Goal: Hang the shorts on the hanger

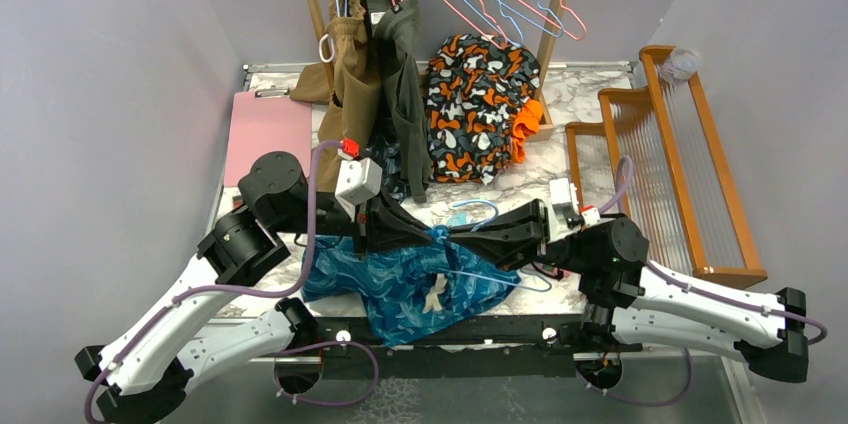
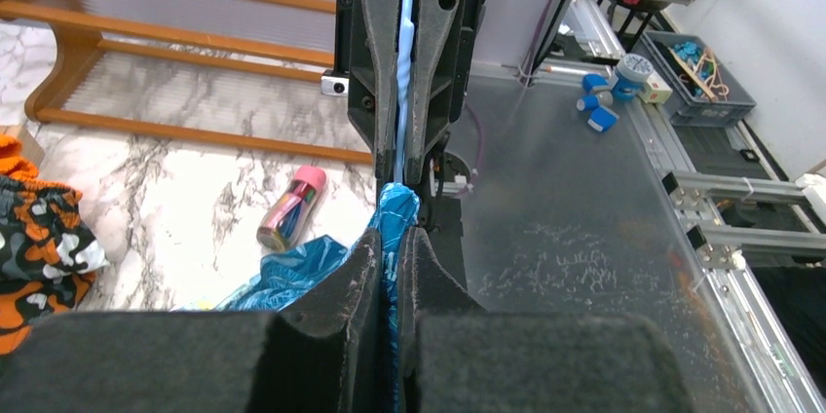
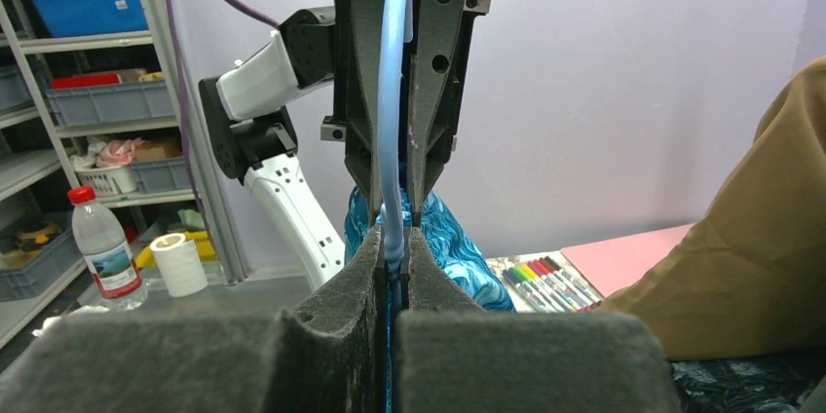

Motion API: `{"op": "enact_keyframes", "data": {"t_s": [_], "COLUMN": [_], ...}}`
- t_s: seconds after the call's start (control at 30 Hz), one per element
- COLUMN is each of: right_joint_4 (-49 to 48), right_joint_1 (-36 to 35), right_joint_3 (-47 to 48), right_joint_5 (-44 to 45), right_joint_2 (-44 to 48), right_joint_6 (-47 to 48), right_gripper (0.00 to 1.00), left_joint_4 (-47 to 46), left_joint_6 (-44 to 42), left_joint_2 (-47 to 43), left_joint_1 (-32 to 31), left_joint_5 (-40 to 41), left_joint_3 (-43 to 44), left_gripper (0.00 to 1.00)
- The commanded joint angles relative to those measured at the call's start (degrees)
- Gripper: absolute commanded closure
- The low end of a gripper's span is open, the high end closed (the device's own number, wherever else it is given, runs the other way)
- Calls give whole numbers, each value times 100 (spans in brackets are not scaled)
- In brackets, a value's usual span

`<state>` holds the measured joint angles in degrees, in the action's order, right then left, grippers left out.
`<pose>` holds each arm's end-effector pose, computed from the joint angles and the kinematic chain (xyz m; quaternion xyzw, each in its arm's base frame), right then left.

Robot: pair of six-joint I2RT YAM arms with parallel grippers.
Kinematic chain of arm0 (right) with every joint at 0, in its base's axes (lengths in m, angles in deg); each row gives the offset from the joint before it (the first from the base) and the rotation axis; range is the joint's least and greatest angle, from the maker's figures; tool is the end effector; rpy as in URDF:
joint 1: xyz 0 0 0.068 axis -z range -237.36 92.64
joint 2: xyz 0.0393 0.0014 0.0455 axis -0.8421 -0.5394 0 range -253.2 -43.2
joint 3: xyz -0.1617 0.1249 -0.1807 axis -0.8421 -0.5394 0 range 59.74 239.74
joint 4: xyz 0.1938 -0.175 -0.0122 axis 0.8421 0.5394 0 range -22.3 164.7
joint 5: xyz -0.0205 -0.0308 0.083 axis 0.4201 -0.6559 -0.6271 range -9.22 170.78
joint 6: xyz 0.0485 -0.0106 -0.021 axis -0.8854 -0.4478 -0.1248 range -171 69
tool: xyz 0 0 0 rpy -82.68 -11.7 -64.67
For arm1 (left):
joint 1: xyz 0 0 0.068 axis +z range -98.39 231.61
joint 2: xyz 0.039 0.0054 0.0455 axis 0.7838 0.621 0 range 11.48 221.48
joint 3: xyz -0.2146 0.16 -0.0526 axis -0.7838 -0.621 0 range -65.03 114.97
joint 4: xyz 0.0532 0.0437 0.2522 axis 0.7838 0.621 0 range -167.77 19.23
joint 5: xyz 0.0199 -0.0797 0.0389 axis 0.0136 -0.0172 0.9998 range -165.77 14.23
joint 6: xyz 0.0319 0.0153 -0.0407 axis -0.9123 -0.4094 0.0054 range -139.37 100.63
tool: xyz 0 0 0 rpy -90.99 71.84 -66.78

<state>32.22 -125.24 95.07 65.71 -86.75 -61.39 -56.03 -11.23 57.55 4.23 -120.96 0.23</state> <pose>0.0577 0.1666 0.3693 -0.3464 0.3986 0.5872 0.6134 0.0813 -0.1255 0.4364 0.4742 0.5393 -0.5429 0.4353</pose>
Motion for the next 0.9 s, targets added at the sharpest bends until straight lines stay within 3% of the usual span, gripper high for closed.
{"op": "enact_keyframes", "data": {"t_s": [0.0, 0.57, 0.87], "right_joint_4": [648, 1589, 2588], "right_joint_1": [-33, -33, -33], "right_joint_3": [69, 157, 591], "right_joint_5": [-118, 525, 617], "right_joint_2": [58, 434, 460], "right_joint_6": [306, 645, 1015], "right_gripper": [99, 99, 99], "left_joint_4": [-1086, -1561, -1558], "left_joint_6": [301, 627, 620], "left_joint_2": [-36, -210, -292], "left_joint_1": [3, 1, 2], "left_joint_5": [241, 171, 301], "left_joint_3": [203, 39, -75], "left_gripper": [100, 100, 100]}}
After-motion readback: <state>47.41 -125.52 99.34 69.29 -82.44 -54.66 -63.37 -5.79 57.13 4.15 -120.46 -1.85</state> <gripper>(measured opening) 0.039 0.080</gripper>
